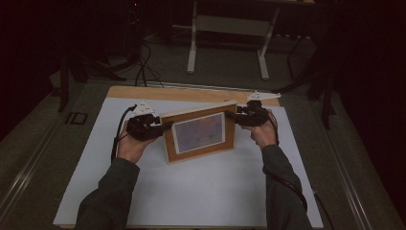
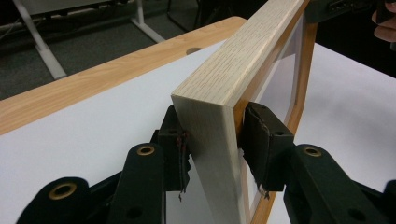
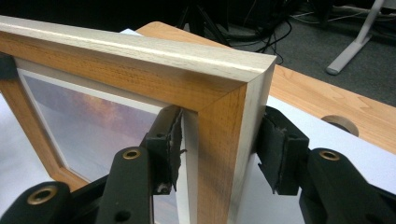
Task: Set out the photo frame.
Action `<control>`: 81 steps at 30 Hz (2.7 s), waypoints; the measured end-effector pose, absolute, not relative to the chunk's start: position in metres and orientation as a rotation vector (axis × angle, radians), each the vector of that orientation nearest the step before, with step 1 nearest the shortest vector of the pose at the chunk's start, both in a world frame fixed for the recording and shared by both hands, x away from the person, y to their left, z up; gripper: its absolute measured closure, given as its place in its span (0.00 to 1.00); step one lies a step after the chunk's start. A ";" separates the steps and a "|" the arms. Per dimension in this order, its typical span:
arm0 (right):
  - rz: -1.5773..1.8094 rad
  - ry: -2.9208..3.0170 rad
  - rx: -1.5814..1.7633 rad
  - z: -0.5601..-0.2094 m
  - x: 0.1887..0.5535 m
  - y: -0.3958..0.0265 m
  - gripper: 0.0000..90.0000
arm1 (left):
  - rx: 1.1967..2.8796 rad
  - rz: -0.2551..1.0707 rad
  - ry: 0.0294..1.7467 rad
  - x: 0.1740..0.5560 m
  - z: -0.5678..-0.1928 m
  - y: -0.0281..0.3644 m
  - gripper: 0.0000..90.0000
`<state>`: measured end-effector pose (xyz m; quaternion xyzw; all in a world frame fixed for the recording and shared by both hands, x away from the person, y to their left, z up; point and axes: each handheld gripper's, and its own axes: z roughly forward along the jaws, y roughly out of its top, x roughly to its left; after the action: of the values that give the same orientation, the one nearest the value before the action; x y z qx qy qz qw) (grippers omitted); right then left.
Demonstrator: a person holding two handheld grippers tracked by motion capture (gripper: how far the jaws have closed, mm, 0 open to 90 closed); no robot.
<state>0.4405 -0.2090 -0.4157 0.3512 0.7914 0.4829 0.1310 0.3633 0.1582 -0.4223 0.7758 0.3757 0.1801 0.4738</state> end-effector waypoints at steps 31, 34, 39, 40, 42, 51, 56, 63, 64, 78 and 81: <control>1.349 2.293 1.092 -0.416 0.426 -0.216 0.63 | 1.874 0.410 0.941 0.381 -0.425 0.155 0.65; 1.349 2.291 1.093 -0.417 0.424 -0.218 0.64 | 1.871 0.405 0.941 0.382 -0.426 0.155 0.64; 1.343 2.291 1.102 -0.416 0.420 -0.219 0.65 | 1.873 0.395 0.939 0.384 -0.426 0.155 0.64; 1.344 2.291 1.100 -0.417 0.420 -0.220 0.65 | 1.872 0.392 0.939 0.384 -0.426 0.155 0.64; 1.341 2.292 1.104 -0.417 0.418 -0.220 0.66 | 1.869 0.388 0.939 0.385 -0.427 0.155 0.63; 1.331 2.304 1.102 -0.417 0.413 -0.223 0.68 | 1.868 0.366 0.939 0.389 -0.428 0.156 0.63; 1.333 2.308 1.107 -0.417 0.410 -0.225 0.68 | 1.864 0.348 0.941 0.390 -0.428 0.156 0.63; 1.322 2.311 1.114 -0.416 0.408 -0.225 0.68 | 1.864 0.335 0.937 0.392 -0.429 0.156 0.63; 1.322 2.310 1.114 -0.416 0.408 -0.225 0.68 | 1.862 0.332 0.938 0.392 -0.429 0.156 0.62; 1.329 2.312 1.105 -0.418 0.406 -0.227 0.68 | 1.841 0.315 0.960 0.392 -0.431 0.155 0.62; 1.328 2.314 1.103 -0.418 0.406 -0.227 0.68 | 1.837 0.312 0.962 0.391 -0.431 0.155 0.62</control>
<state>0.4058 -0.2269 -0.4176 0.3789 0.7950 0.4563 0.1270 0.3911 0.1551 -0.4309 0.7592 0.3976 0.1291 0.4989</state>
